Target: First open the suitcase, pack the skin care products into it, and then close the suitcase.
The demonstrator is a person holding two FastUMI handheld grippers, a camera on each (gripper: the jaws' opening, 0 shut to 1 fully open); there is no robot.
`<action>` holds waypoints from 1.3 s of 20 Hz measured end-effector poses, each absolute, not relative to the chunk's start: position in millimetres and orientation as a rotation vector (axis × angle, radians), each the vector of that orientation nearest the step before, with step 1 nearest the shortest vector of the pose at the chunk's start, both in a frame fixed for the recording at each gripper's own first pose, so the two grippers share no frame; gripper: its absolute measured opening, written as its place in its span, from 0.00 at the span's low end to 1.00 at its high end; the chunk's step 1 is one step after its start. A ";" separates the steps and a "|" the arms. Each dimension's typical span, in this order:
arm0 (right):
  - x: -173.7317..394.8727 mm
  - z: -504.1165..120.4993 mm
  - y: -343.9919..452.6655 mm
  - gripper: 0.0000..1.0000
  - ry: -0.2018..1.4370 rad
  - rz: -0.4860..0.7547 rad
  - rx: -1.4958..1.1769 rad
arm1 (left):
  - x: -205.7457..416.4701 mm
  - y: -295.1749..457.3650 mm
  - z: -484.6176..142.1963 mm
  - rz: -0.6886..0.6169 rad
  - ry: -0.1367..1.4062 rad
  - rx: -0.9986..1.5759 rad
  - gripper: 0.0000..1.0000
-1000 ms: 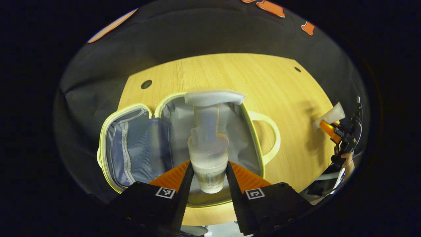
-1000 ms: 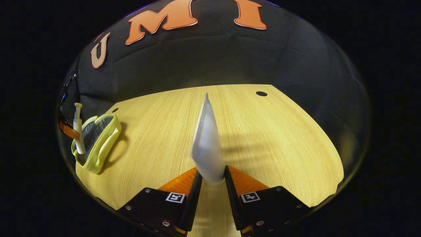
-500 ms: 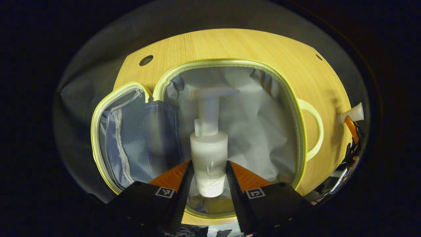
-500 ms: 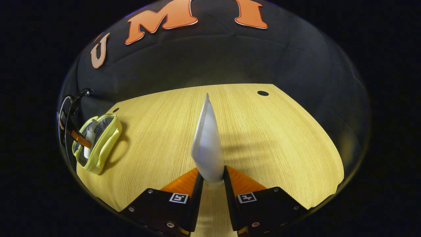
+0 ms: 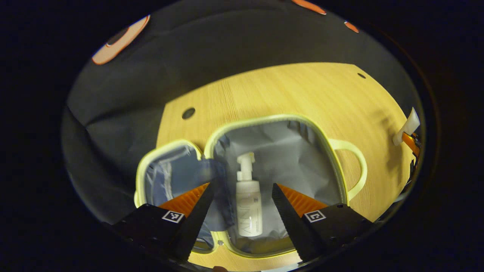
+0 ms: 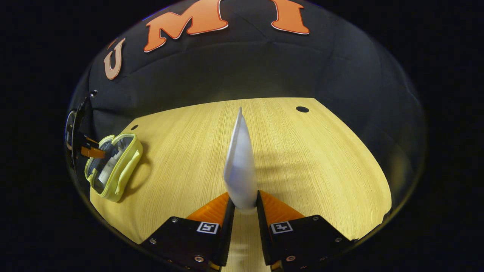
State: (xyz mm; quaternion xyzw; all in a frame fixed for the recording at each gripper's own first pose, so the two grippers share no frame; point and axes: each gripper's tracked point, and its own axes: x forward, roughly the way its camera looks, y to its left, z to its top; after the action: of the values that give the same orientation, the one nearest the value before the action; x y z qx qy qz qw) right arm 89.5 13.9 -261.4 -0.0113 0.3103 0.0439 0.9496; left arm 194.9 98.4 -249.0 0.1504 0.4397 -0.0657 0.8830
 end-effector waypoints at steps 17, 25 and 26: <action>20.4 -149.0 242.2 0.33 0.791 0.295 0.143 | 153.3 213.3 -144.0 -0.083 0.507 0.100 0.99; 3.8 -195.4 371.8 0.33 1.124 0.430 0.143 | 125.8 284.6 -159.1 -0.063 0.500 0.023 0.99; 4.9 -207.1 384.6 0.33 1.163 0.428 0.139 | 121.9 296.2 -160.4 -0.044 0.498 0.018 0.99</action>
State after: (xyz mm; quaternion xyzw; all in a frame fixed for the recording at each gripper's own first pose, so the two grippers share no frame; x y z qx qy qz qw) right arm 4.9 384.6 -207.1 0.0651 0.5446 0.2003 0.8118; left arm 121.9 296.2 -160.4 0.0090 0.2466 -0.0220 0.9688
